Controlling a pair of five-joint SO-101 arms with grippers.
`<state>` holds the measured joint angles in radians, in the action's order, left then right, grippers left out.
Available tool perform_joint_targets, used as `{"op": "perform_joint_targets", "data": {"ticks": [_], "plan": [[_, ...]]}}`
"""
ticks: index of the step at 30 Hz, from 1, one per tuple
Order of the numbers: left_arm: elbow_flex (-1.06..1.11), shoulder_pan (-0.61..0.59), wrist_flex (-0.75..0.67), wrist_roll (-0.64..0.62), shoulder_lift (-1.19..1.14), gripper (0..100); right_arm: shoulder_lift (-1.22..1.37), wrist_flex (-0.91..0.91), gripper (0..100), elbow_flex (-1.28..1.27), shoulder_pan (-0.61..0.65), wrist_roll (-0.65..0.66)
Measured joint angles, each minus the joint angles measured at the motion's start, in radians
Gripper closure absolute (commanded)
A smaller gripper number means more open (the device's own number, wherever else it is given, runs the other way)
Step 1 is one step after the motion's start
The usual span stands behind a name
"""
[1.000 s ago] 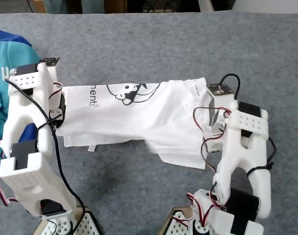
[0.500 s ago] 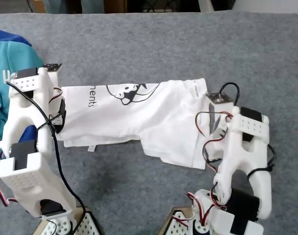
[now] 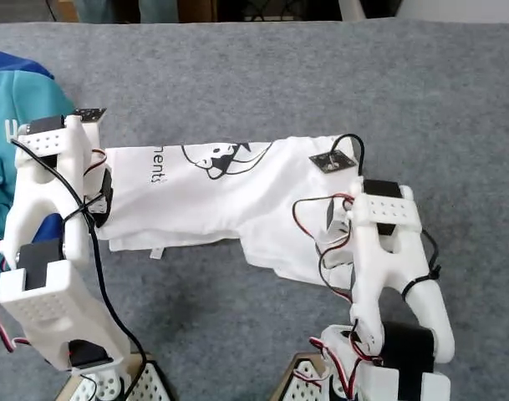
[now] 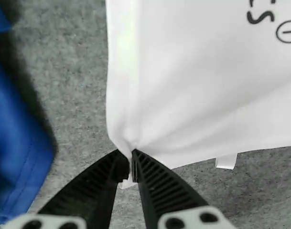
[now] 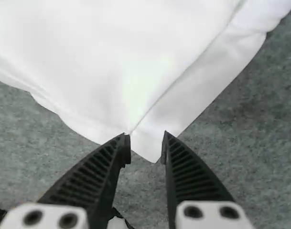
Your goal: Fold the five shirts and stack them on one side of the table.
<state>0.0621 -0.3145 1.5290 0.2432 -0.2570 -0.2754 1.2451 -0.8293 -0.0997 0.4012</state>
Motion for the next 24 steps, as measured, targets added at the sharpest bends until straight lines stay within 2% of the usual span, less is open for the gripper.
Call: {"op": "perform_joint_targets", "data": {"ticks": [6,12,24], "plan": [[0.0,0.0,0.0,0.0,0.0,97,0.0,-0.115,88.1,-0.074,0.009,-0.002],[0.0,0.0,0.0,0.0,0.0,97,0.0,-0.19,88.1,-0.12,0.08,0.0],[0.0,0.0,0.0,0.0,0.0,97,0.091,-0.245,90.6,-0.104,0.086,-0.002]]}}
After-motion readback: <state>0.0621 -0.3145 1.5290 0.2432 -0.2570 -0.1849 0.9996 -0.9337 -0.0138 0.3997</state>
